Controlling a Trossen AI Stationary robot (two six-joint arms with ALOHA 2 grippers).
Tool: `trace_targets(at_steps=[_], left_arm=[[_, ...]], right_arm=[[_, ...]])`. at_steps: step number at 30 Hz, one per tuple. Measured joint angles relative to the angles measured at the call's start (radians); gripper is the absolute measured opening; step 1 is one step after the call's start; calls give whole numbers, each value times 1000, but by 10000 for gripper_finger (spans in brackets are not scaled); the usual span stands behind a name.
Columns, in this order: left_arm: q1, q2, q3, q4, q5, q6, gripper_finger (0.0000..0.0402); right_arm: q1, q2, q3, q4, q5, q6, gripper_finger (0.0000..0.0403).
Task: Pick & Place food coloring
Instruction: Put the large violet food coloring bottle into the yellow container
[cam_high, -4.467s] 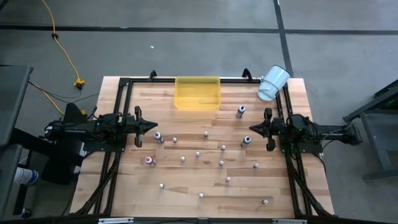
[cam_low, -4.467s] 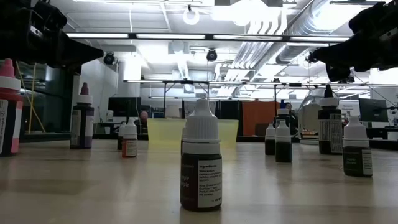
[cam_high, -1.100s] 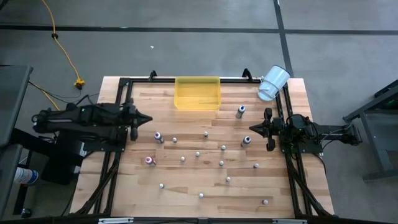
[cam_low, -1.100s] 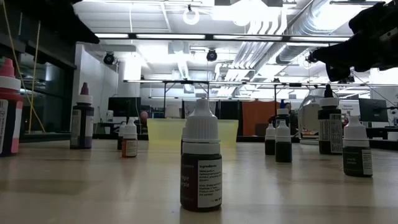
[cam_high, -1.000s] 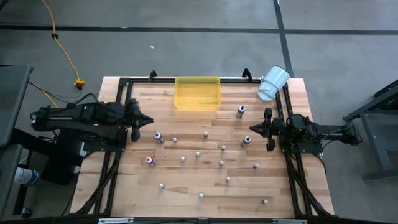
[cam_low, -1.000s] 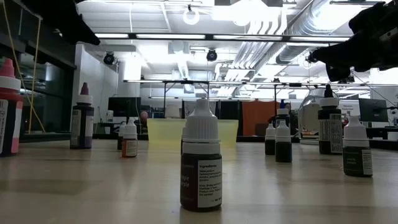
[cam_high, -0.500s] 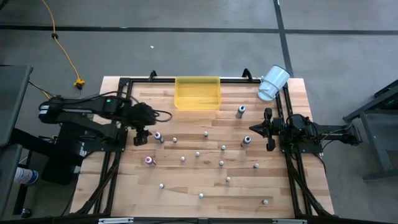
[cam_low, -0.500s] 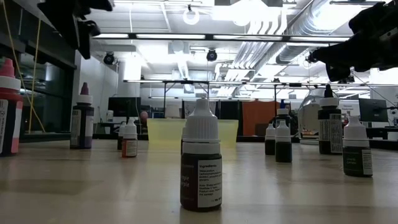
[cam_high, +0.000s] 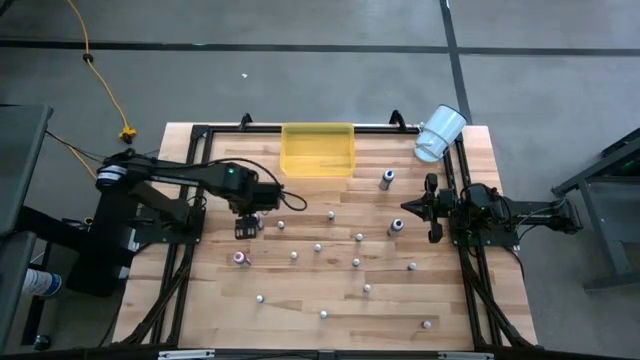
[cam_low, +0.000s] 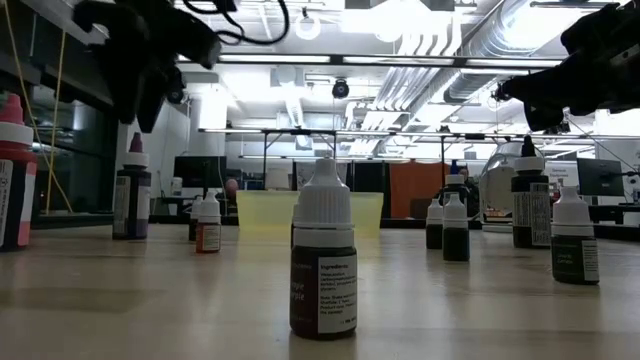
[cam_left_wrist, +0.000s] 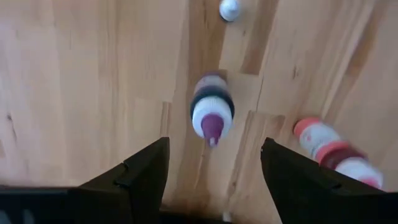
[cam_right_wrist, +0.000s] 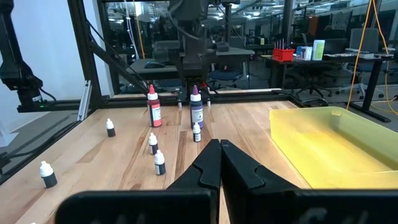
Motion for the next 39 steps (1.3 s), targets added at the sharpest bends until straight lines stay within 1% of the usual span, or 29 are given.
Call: trace_targets(at_steps=[7,11,13,20,23,27,29,39], left_arm=[[0,63,7,21,-6,-151,243],[0,77,7,9,-61,-195,243],[0,83,7,8,-73,-197,243],[0,95,6,3,-64,-197,243],[0,95,-14,23,-62,-197,243],[0,95,-58,47,-28,-198,243],[0,95,-69,60,-29,-200,243],[0,109,-72,93,-13,-196,243]], right_arm=[[0,0,0,0,0,0,0],[0,0,0,0,0,0,0],[0,0,0,0,0,0,0],[0,0,0,0,0,0,0],[0,0,0,0,0,0,0],[0,0,0,0,0,0,0],[0,0,0,0,0,0,0],[0,0,0,0,0,0,0]])
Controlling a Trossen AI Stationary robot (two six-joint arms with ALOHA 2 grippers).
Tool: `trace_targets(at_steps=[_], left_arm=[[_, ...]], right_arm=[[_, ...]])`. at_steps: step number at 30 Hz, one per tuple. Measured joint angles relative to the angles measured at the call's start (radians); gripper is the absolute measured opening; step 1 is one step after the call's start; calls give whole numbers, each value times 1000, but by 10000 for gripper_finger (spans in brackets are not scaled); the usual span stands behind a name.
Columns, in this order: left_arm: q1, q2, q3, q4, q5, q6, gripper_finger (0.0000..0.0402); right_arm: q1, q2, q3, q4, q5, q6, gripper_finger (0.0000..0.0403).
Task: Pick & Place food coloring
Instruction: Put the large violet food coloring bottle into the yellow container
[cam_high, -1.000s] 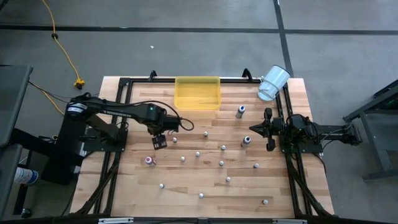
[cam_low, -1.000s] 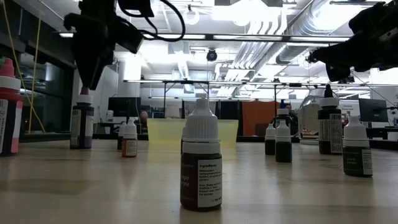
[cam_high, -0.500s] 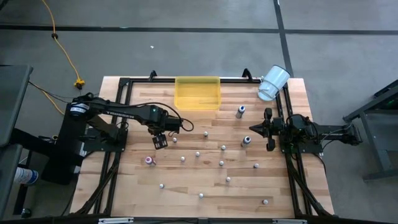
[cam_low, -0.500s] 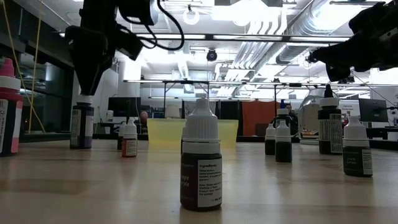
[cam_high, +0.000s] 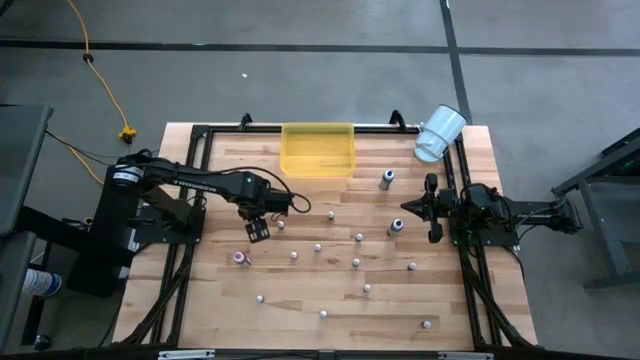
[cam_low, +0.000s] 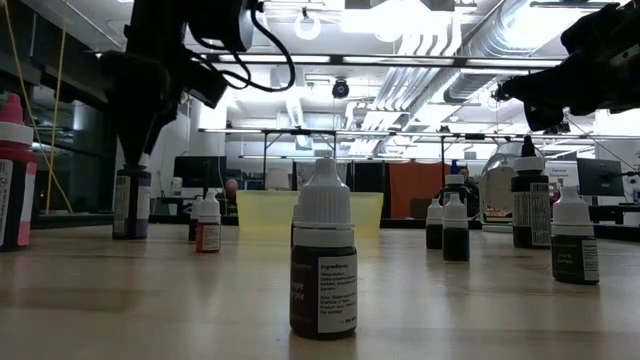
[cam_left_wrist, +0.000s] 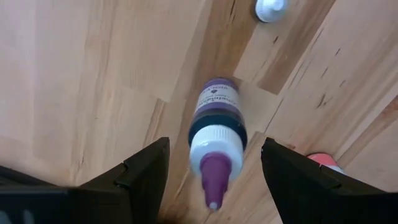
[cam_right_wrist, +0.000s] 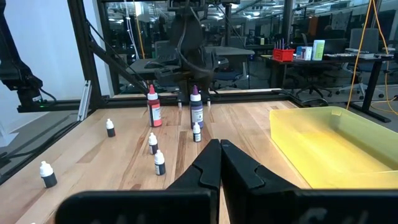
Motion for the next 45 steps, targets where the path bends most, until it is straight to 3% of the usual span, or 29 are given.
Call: trace_targets(at_steps=[9,24,34,45], left_arm=[[0,15,-1,6,15,26,231],[0,16,-1,-28,15,54,104],[0,13,20,-25,29,64,107],[1,9,227,-137,38,99,107]], right_arm=[[0,0,0,0,0,0,0],[0,0,0,0,0,0,0],[0,0,0,0,0,0,0],[0,0,0,0,0,0,0]])
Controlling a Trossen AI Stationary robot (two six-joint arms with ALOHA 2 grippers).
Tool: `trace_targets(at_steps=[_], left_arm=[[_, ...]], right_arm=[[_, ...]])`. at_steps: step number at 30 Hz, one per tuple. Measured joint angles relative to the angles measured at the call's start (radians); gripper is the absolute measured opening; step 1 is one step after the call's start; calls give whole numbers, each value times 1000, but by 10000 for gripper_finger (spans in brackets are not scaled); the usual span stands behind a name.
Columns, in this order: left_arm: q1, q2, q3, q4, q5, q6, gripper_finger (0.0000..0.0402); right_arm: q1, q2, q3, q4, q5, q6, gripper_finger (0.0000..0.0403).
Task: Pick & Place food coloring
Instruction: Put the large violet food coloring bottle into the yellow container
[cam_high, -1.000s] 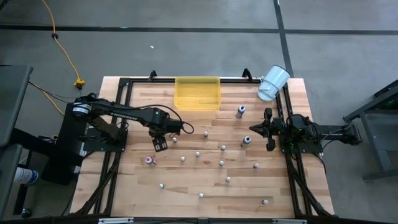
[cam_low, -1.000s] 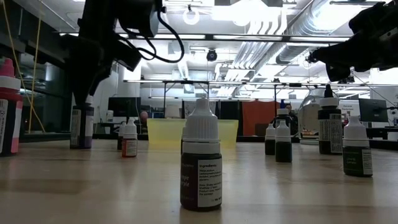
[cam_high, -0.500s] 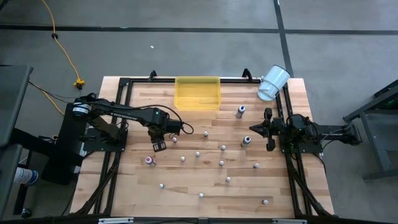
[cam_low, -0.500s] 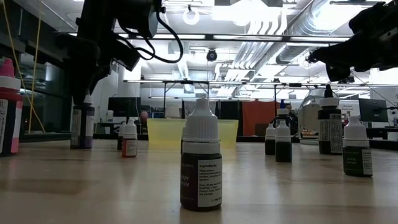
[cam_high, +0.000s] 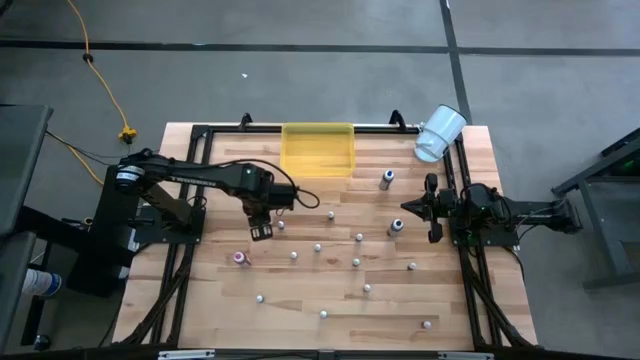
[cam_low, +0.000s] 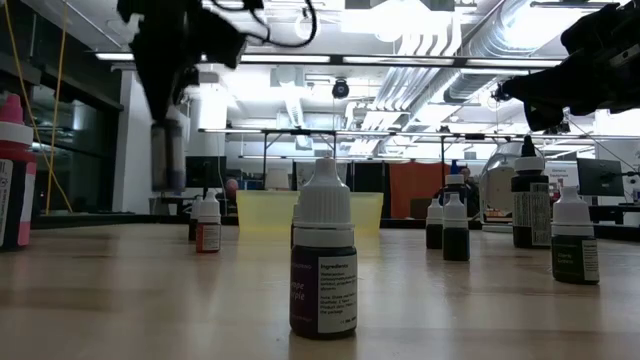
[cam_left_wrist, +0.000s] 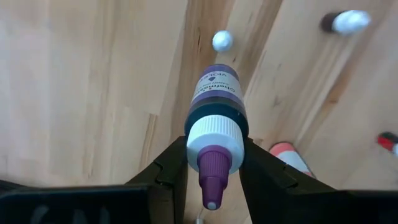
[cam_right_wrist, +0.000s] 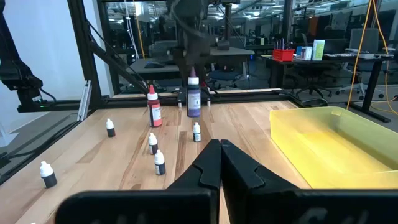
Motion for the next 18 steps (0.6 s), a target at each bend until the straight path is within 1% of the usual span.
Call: trace_targets(at_steps=[9,14,18], left_arm=[[57,13,196,-104,-5,6,107],[116,60,305,-178,-15,36,107],[166,120,412,-226,-65,73,107]], right_arm=[[0,0,0,0,0,0,0],[0,0,0,0,0,0,0],[0,0,0,0,0,0,0]])
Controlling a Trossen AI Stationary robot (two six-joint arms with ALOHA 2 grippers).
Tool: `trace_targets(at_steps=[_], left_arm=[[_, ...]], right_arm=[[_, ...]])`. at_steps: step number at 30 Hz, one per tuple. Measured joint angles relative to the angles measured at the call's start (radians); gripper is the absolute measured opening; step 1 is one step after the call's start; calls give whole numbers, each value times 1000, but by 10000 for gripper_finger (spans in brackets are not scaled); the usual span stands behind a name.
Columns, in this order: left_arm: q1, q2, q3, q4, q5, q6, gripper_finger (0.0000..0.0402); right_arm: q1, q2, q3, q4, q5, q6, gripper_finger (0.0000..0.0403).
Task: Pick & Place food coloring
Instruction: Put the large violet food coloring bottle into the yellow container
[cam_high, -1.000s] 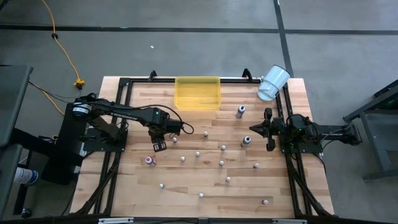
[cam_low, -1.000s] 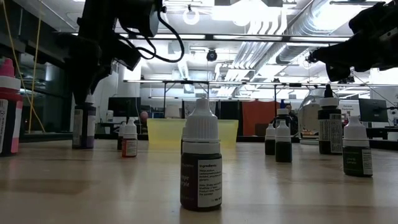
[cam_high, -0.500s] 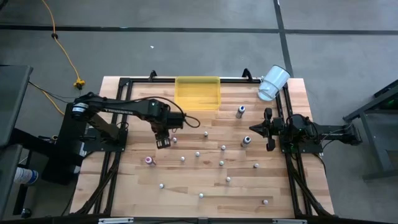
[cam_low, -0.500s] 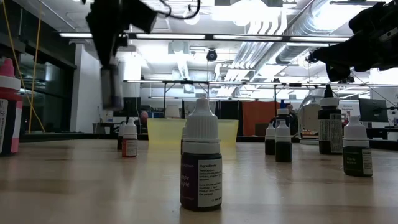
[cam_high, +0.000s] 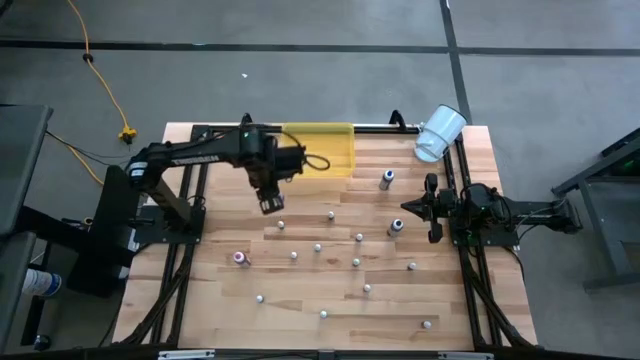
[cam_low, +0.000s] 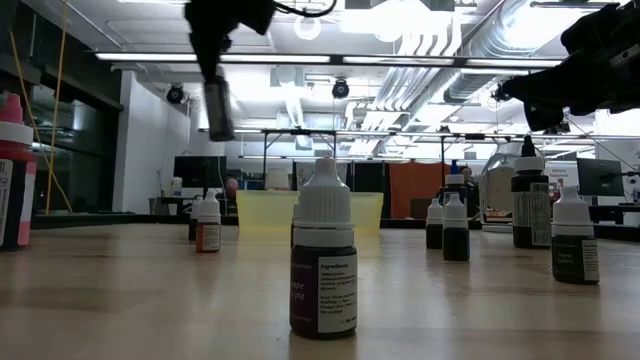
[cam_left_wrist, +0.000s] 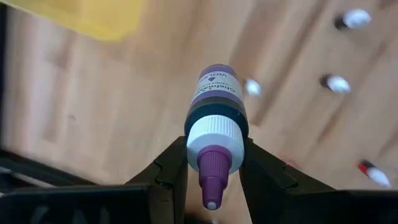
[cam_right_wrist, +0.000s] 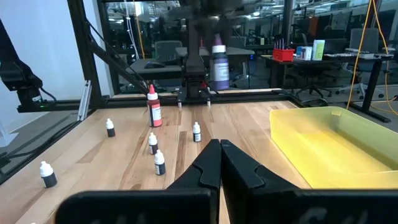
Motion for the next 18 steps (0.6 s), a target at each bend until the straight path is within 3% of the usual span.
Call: trace_targets(at_steps=[7,15,18], left_arm=[[91,93,161,5,-16,118,107],[196,222,279,4,-194,329,108],[231,257,280,19,-215,351,108]], right_arm=[[0,0,0,0,0,0,0],[0,0,0,0,0,0,0],[0,0,0,0,0,0,0]])
